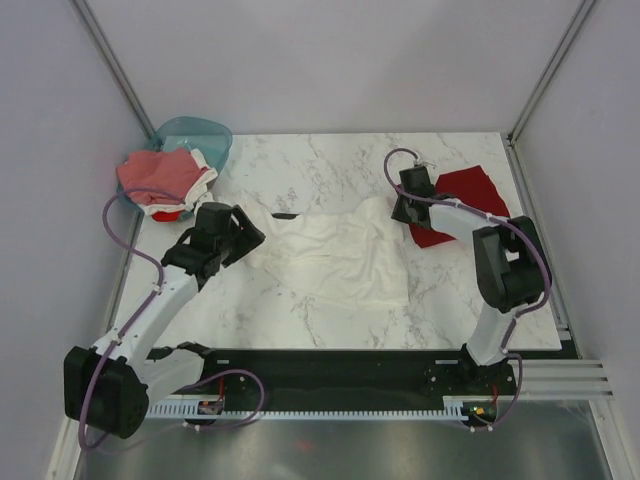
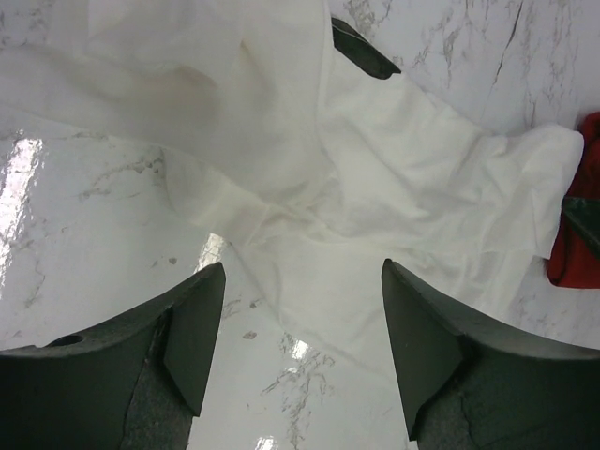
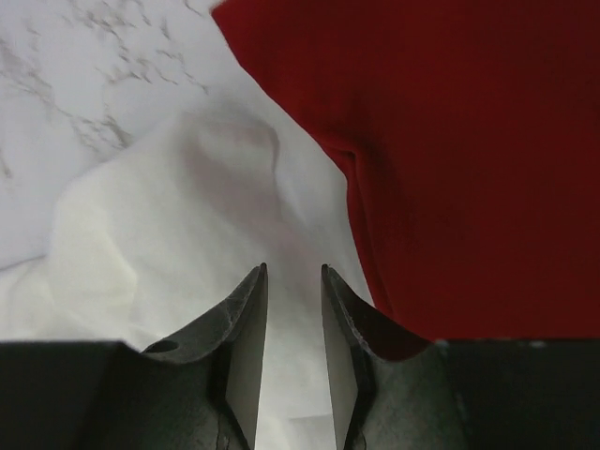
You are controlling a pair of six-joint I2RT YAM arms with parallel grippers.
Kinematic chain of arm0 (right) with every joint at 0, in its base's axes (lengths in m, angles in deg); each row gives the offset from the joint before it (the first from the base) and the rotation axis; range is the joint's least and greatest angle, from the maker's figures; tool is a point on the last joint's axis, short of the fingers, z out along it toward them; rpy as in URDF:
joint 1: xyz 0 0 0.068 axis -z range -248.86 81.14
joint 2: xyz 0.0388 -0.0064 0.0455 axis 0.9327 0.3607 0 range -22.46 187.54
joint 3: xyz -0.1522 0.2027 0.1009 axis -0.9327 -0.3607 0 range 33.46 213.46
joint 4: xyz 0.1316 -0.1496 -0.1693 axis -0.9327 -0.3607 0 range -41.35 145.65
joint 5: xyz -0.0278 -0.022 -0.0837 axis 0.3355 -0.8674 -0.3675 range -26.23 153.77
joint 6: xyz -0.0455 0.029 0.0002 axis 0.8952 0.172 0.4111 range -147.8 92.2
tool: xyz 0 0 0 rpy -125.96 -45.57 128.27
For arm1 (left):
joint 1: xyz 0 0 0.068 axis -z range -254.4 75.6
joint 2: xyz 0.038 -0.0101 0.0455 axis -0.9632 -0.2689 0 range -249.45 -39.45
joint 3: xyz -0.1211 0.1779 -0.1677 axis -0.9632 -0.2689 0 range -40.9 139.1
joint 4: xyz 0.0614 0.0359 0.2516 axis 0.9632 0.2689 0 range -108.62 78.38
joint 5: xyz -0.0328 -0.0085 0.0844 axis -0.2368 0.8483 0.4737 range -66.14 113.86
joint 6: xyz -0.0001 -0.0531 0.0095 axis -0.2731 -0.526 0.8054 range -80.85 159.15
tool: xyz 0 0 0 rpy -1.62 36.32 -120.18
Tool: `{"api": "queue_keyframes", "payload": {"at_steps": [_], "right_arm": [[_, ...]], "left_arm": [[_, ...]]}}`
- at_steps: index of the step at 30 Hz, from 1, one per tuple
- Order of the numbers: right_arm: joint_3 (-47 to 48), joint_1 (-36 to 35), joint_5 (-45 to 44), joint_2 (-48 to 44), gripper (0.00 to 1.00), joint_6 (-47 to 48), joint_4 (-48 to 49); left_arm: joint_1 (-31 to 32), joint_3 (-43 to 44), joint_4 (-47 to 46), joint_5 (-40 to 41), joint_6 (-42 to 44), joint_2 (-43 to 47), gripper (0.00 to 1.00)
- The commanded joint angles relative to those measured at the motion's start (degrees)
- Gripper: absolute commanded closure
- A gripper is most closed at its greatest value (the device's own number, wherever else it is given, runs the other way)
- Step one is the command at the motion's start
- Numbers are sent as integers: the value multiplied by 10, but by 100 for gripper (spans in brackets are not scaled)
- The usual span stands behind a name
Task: Fold and stack the t-shirts
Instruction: Flatten the tshirt out
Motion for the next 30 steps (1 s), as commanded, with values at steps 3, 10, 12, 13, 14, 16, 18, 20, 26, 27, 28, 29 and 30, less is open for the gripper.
{"api": "queue_keyframes", "payload": {"at_steps": [3, 10, 12, 13, 14, 16, 18, 20, 26, 27, 28, 29, 30], "right_arm": [[16, 8, -28, 65, 64, -8, 27], [21, 59, -36, 102, 64, -15, 26], [20, 87, -36, 106, 64, -27, 25], [18, 94, -41, 105, 64, -33, 25], [11, 107, -47, 97, 64, -40, 27], [5, 115, -79, 86, 63, -45, 30], [-1, 115, -97, 68, 63, -46, 33], [-6, 115, -98, 46, 60, -46, 39], [-22, 69, -66, -26, 45, -33, 57], [-23, 57, -71, -37, 43, -30, 57], [-25, 43, -73, -48, 40, -20, 57], [-30, 10, -79, -68, 39, -17, 57], [-33, -5, -79, -77, 37, -15, 56]], "left_arm": [[2, -17, -119, -20, 42, -5, 25], [2, -1, -117, -47, 73, -8, 26], [3, 0, -117, -54, 73, -1, 27], [2, -2, -118, -54, 73, 7, 27], [2, -5, -119, -52, 74, 12, 27], [3, -10, -124, -48, 74, 20, 26], [2, -13, -127, -47, 74, 25, 26], [3, -12, -127, -49, 77, 24, 26], [3, -14, -131, -58, 82, 21, 26], [3, -13, -131, -59, 84, 21, 26], [2, -14, -131, -60, 84, 22, 26], [3, -15, -132, -60, 85, 22, 26], [3, -15, -134, -61, 85, 21, 26]]}}
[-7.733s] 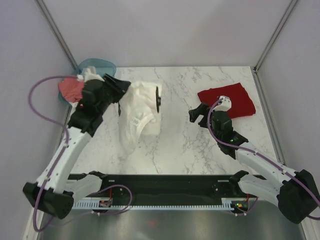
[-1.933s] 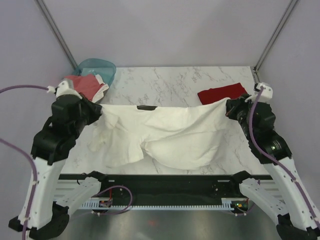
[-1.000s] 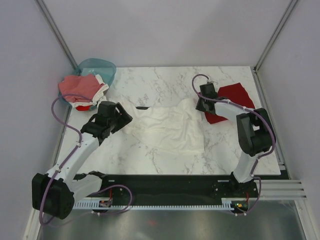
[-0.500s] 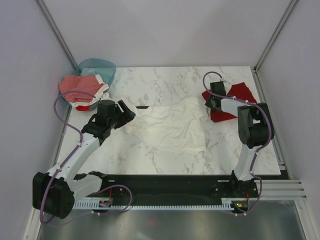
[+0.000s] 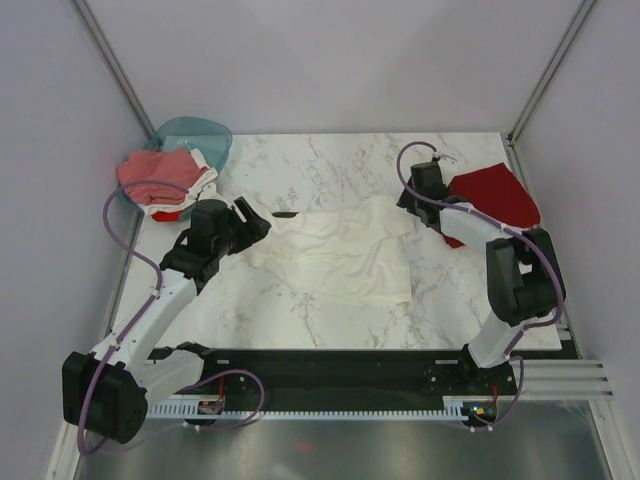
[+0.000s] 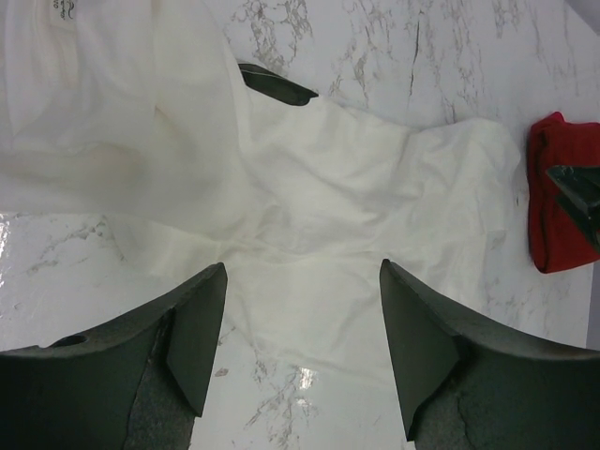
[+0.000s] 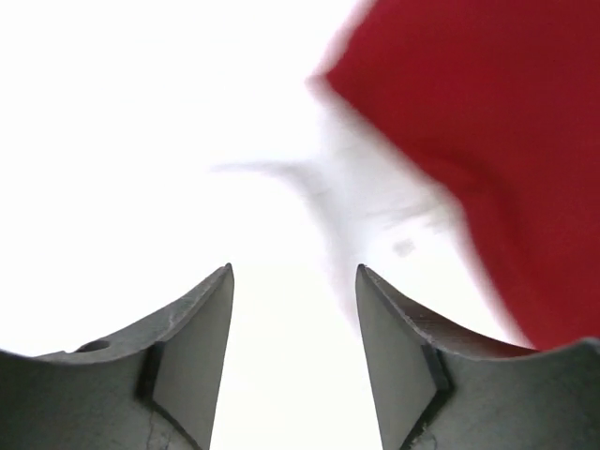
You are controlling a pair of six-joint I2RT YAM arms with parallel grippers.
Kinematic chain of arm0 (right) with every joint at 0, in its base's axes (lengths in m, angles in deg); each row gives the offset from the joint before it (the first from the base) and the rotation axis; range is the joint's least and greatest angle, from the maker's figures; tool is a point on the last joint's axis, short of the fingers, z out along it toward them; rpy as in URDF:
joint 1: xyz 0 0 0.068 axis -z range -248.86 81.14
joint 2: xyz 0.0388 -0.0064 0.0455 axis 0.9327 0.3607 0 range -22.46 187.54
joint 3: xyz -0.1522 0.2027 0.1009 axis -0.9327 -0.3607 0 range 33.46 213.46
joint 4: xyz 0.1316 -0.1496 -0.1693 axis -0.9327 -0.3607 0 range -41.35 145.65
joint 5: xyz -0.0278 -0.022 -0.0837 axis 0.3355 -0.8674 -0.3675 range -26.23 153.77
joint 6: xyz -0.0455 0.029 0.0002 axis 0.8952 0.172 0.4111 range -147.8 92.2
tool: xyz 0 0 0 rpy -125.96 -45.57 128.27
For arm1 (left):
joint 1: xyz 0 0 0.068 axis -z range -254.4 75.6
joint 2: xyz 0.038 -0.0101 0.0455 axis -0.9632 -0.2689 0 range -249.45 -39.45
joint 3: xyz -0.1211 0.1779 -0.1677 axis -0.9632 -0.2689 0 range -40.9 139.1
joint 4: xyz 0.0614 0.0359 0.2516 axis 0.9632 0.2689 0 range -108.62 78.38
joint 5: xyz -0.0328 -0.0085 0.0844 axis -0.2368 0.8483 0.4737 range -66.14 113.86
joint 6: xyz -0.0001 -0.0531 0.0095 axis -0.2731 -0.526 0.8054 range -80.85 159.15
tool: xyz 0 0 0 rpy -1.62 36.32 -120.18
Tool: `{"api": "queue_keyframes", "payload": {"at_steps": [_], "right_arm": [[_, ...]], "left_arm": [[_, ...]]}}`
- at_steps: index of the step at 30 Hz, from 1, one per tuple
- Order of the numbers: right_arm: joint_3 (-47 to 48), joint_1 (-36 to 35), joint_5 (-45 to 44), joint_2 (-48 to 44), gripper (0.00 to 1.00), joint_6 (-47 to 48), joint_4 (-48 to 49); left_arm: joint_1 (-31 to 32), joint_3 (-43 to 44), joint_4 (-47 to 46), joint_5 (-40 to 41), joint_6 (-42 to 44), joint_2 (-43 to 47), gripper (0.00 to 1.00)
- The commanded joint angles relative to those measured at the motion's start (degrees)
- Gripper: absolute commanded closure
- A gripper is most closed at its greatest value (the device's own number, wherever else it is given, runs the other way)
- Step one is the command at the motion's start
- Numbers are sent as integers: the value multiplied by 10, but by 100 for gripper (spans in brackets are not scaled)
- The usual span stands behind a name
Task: Fold and stack the t-shirts
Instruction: Flatten the tshirt out
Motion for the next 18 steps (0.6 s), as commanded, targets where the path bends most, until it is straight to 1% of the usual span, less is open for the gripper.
{"api": "queue_keyframes", "payload": {"at_steps": [1, 2, 5, 8, 9, 10, 12, 18], "right_arm": [[-16, -73, -10, -67, 36, 18, 8], [-24, -103, -4, -85, 36, 16, 9], [-62, -155, 19, -125, 33, 14, 17], [-107, -200, 15, -177, 31, 20, 26], [-122, -207, 7, -191, 30, 23, 36], [-155, -214, 6, -204, 26, 25, 57], [-176, -216, 21, -223, 23, 28, 90], [-141, -216, 10, -184, 23, 46, 63]], "left_arm": [[3, 4, -26, -13, 25, 7, 26], [3, 3, -29, -18, 24, 6, 26], [4, 2, -35, -22, 27, -1, 26], [6, 2, -37, -37, 30, -8, 25], [7, 2, -37, -38, 31, -9, 25], [7, 2, -38, -40, 33, -9, 24], [9, 1, -39, -39, 37, -8, 23], [9, 2, -39, -26, 47, -26, 21]]}}
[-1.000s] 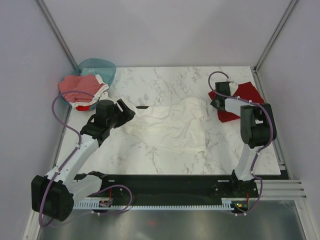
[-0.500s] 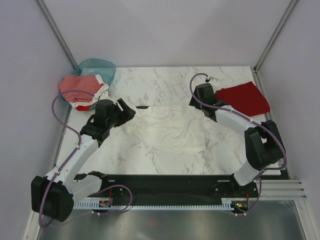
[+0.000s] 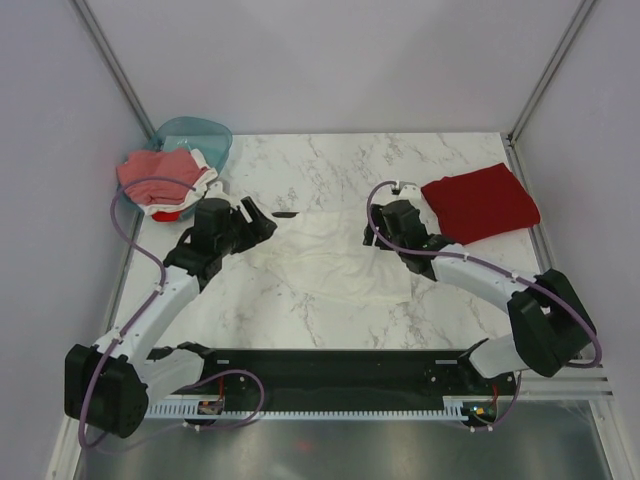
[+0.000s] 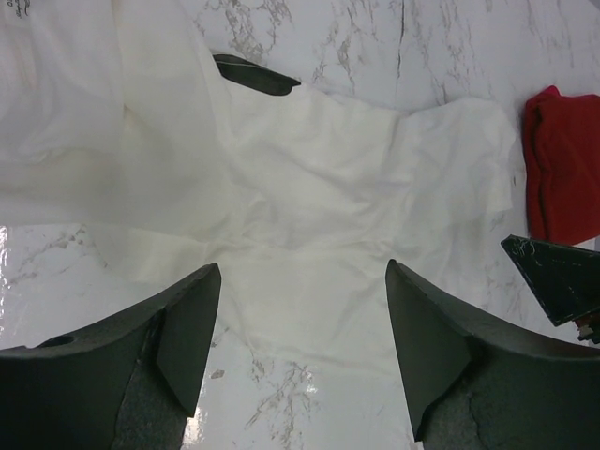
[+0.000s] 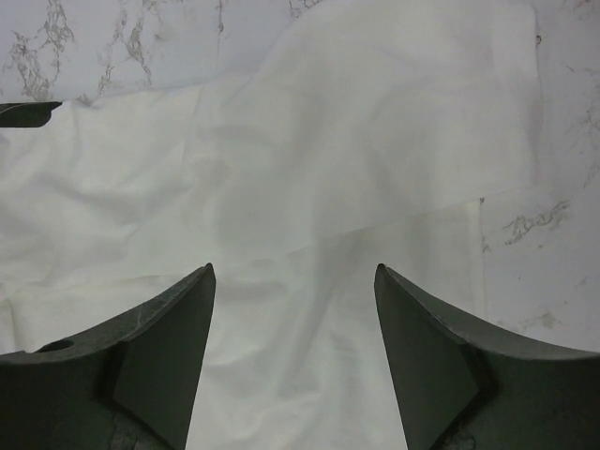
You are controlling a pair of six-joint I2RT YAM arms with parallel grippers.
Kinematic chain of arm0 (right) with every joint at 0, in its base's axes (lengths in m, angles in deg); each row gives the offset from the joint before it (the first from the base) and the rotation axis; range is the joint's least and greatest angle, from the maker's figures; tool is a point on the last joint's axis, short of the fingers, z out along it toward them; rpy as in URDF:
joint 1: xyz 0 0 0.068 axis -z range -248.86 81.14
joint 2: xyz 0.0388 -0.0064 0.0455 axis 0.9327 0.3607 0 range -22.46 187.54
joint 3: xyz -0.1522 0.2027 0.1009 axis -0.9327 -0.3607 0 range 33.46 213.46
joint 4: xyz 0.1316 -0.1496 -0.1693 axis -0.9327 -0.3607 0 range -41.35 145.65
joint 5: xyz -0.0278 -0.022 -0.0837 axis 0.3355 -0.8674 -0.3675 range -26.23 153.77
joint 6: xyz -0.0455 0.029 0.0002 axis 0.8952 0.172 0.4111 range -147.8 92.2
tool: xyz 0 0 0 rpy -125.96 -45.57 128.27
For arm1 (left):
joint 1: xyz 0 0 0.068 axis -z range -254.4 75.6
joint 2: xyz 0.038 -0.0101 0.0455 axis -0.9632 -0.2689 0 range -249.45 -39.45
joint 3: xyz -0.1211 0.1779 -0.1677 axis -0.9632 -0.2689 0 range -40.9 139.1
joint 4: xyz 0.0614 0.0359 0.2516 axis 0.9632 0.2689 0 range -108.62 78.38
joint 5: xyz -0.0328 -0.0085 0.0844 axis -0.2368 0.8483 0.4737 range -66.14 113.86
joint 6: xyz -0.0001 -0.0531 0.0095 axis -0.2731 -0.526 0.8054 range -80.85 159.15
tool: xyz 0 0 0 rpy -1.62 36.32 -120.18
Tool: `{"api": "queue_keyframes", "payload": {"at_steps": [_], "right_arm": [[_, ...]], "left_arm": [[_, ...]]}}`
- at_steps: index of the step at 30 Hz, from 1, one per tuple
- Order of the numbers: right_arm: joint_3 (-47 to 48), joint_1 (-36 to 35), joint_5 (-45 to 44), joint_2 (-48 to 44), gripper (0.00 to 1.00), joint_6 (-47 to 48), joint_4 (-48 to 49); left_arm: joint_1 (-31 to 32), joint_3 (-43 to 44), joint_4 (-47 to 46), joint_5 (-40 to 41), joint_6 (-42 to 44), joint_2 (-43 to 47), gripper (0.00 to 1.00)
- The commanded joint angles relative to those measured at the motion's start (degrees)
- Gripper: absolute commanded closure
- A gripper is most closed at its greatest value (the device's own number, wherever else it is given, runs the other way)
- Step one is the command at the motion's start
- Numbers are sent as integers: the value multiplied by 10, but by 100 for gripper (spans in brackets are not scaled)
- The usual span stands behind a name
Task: Fold and stack the t-shirts
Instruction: Flatten the tshirt out
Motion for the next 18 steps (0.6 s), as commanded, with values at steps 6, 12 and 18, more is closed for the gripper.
{"api": "queue_keyframes", "payload": {"at_steps": [6, 12, 18], "right_arm": [[56, 0, -21, 75, 23, 18, 0], [65, 17, -43, 113, 22, -7, -18], [65, 63, -16, 134, 19, -27, -10]], "left_arm": [[2, 11, -21, -12, 34, -53, 19], [2, 25, -13, -6, 38, -88, 19], [2, 34, 0, -1, 36, -110, 18]]}}
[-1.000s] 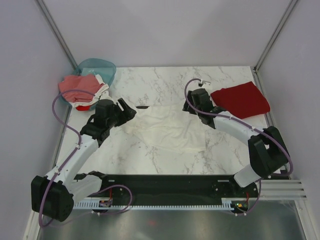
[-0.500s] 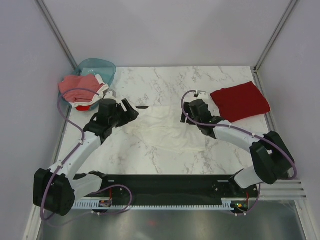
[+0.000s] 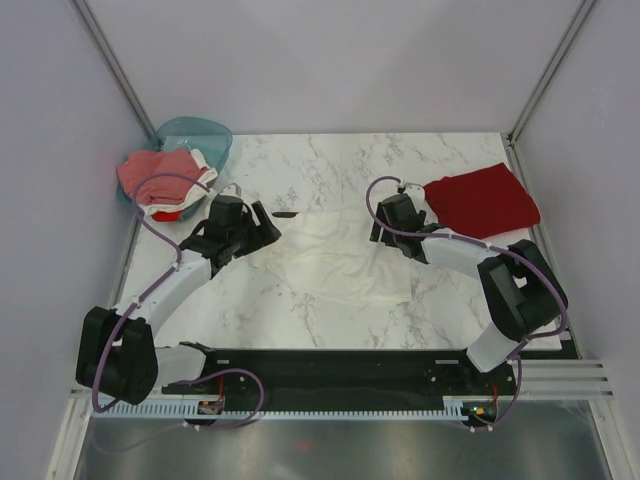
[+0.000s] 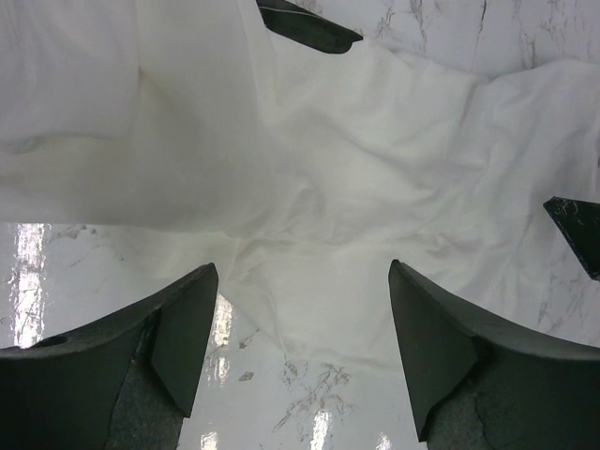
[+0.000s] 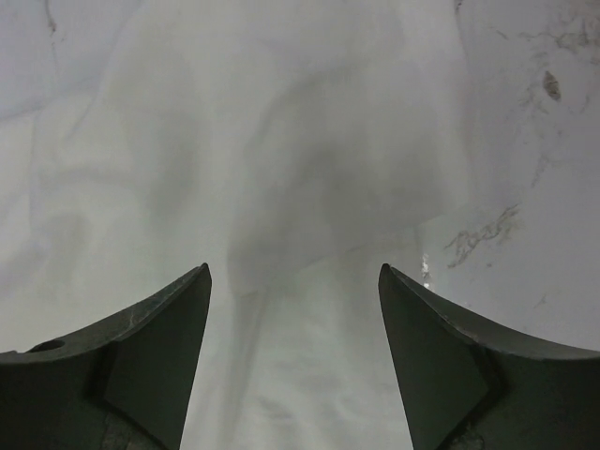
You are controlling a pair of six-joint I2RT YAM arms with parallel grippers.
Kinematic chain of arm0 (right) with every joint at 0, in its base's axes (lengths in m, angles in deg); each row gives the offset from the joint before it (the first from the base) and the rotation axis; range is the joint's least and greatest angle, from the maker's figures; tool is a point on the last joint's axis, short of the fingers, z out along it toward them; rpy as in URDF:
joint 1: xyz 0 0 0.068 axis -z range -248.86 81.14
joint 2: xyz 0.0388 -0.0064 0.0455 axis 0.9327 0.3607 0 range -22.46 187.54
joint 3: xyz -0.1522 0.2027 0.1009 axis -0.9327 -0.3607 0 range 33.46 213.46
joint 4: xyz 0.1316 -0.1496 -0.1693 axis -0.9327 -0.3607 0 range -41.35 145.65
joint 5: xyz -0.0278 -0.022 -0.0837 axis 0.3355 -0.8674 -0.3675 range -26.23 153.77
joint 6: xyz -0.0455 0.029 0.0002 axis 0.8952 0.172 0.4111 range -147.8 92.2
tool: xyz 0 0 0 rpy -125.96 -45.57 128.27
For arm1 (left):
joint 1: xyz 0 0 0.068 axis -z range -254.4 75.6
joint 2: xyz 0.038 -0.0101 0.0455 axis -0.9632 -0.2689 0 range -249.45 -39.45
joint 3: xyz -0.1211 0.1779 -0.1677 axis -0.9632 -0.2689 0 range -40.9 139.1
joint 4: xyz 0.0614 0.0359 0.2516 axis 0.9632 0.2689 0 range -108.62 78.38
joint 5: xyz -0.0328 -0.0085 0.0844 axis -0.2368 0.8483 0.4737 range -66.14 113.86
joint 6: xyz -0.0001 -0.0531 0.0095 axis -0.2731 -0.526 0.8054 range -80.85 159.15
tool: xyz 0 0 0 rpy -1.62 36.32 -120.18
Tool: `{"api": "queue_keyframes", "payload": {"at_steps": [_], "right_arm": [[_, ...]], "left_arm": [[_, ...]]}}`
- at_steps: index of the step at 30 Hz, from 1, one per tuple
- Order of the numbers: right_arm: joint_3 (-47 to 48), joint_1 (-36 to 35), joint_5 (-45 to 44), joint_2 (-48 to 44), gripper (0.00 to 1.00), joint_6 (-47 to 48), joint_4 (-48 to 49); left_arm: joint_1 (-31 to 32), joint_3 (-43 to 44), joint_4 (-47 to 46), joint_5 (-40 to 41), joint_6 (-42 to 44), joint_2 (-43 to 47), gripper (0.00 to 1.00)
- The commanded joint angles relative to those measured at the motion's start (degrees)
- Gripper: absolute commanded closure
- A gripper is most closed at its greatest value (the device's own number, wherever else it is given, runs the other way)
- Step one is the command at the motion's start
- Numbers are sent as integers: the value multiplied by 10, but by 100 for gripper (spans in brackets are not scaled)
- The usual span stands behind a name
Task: Fold and stack the t-shirts
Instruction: Flatten the tshirt out
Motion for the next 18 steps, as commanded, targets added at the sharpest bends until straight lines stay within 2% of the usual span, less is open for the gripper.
{"api": "queue_keyframes", "payload": {"at_steps": [1, 5, 10, 18], "right_arm": [[20, 23, -1, 14, 20, -19, 5], [5, 58, 10, 6, 18, -31, 19], [-43, 124, 83, -12, 18, -56, 84], [-39, 173, 140, 35, 22, -79, 128]], "left_arm": [[2, 26, -2, -1, 20, -9, 18], [2, 24, -1, 1, 21, -4, 18], [2, 22, -1, -1, 19, -1, 18], [2, 23, -1, -3, 21, 4, 18]]}}
